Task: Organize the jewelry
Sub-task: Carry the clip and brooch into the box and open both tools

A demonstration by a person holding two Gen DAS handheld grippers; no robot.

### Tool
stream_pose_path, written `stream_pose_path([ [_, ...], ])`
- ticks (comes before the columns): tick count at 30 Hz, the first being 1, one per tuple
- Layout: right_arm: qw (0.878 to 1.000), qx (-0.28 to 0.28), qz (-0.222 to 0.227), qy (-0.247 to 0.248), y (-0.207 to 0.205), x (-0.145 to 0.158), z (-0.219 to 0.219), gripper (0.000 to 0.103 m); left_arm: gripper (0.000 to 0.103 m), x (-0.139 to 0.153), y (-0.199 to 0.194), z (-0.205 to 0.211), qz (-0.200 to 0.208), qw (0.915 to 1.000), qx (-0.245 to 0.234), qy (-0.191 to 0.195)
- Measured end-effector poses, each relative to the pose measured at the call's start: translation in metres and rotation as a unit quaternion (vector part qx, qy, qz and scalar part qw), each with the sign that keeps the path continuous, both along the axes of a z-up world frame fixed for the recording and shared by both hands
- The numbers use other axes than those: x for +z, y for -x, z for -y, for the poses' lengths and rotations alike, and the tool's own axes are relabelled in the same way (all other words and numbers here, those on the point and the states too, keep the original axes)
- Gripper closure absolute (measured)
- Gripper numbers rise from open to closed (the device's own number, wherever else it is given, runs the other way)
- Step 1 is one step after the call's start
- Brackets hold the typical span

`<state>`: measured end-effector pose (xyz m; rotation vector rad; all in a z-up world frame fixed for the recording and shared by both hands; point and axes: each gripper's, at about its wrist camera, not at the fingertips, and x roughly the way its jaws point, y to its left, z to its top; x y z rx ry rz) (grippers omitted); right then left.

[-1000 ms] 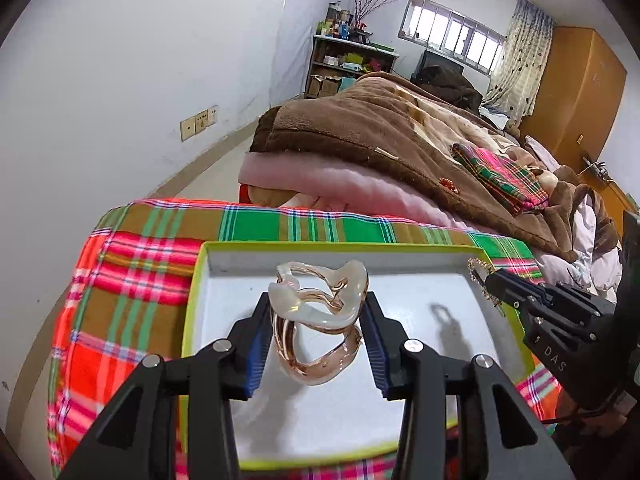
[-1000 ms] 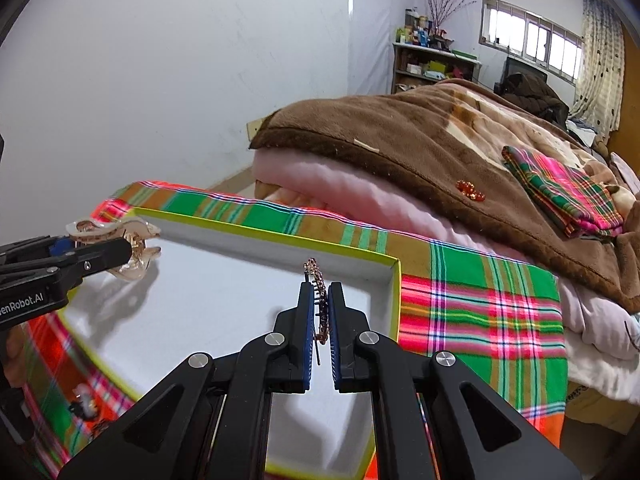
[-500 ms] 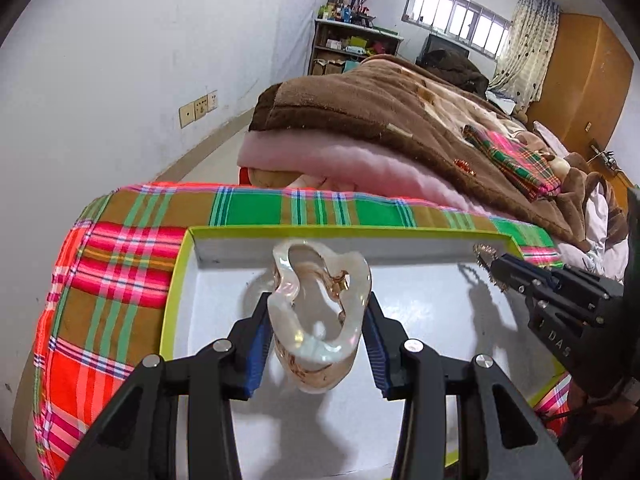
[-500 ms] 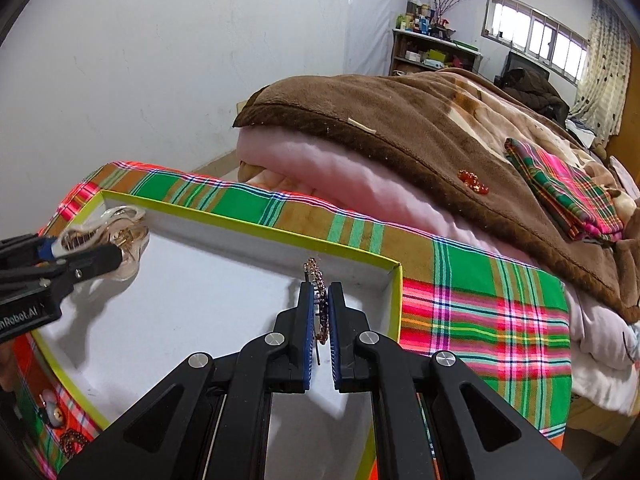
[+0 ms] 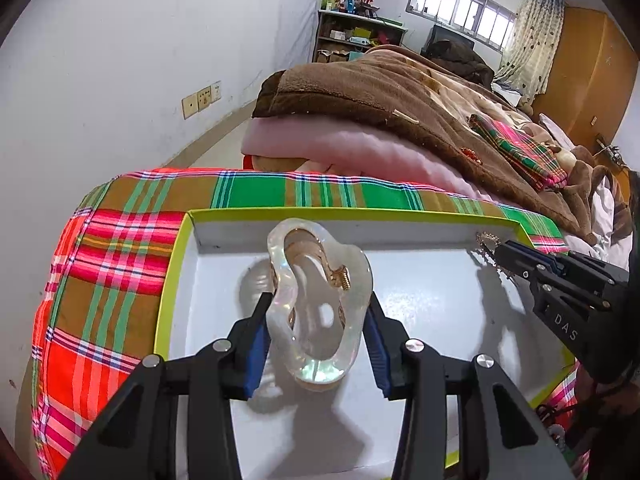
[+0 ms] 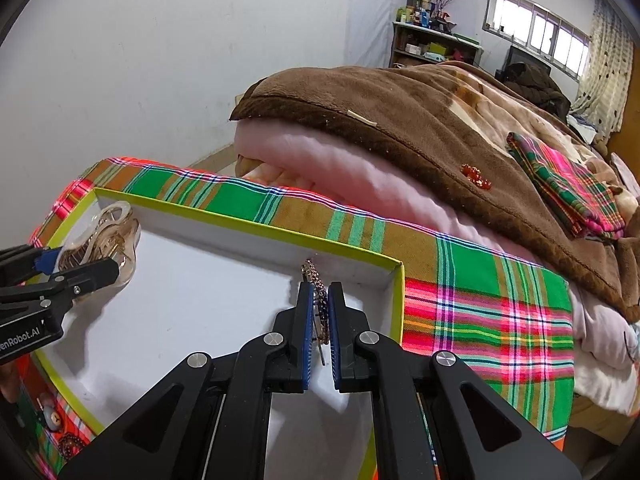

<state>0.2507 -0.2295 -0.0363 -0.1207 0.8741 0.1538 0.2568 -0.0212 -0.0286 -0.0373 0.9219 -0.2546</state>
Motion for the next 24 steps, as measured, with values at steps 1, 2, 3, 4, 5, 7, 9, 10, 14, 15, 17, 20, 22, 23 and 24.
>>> stream_pose_path([
  [1, 1.000, 0.000, 0.000, -0.002, 0.000, 0.000, 0.000, 0.096, 0.058, 0.000, 0.000, 0.000, -0.001, 1.0000, 0.000, 0.000],
  [2, 1.000, 0.000, -0.001, -0.003, -0.001, 0.000, 0.001, 0.095, 0.058, 0.000, 0.000, 0.000, -0.001, 1.0000, 0.000, -0.001],
  [3, 1.000, -0.001, -0.003, -0.004, -0.001, -0.001, 0.002, 0.093, 0.058, 0.000, 0.000, -0.001, -0.002, 1.0000, 0.000, 0.000],
  [4, 1.000, -0.004, -0.005, -0.005, -0.002, -0.002, 0.002, 0.092, 0.058, -0.001, 0.000, -0.001, -0.003, 1.0000, 0.000, 0.000],
  [5, 1.000, -0.006, -0.007, -0.008, -0.003, -0.003, 0.003, 0.091, 0.058, -0.001, 0.000, -0.001, -0.004, 1.0000, 0.001, 0.001],
  [7, 1.000, -0.009, -0.008, -0.009, -0.003, -0.003, 0.005, 0.091, 0.057, -0.001, -0.001, -0.001, -0.005, 1.0000, 0.001, -0.001],
  [9, 1.000, -0.010, -0.007, -0.009, -0.003, -0.003, 0.005, 0.091, 0.056, -0.001, -0.001, -0.001, -0.006, 1.0000, 0.003, -0.002],
  [10, 1.000, -0.010, -0.007, -0.009, -0.003, -0.003, 0.005, 0.091, 0.055, -0.001, -0.001, 0.000, -0.006, 1.0000, 0.003, -0.003],
  [14, 1.000, -0.011, -0.006, -0.006, -0.004, -0.003, 0.005, 0.090, 0.053, -0.002, -0.001, -0.002, -0.008, 1.0000, 0.005, -0.003],
  [15, 1.000, -0.011, -0.005, -0.006, -0.003, -0.002, 0.005, 0.090, 0.052, -0.002, -0.002, -0.002, -0.008, 0.9999, 0.006, -0.003],
  [17, 1.000, -0.010, -0.003, -0.005, -0.002, -0.001, 0.004, 0.088, 0.050, -0.001, -0.003, -0.002, -0.010, 0.9999, 0.006, -0.004],
  [20, 1.000, -0.007, 0.002, -0.003, 0.002, 0.001, 0.002, 0.088, 0.048, 0.001, 0.000, -0.002, -0.006, 1.0000, 0.004, -0.002],
  [22, 1.000, -0.008, 0.008, -0.003, 0.006, 0.004, 0.002, 0.088, 0.045, 0.004, 0.003, -0.002, -0.004, 1.0000, 0.003, -0.001],
  [23, 1.000, -0.009, 0.009, -0.004, 0.007, 0.005, 0.002, 0.088, 0.045, 0.005, 0.004, -0.003, -0.003, 1.0000, 0.002, 0.000],
  [24, 1.000, -0.009, 0.011, -0.004, 0.009, 0.007, 0.001, 0.088, 0.044, 0.007, 0.006, -0.003, -0.002, 1.0000, 0.004, 0.001],
])
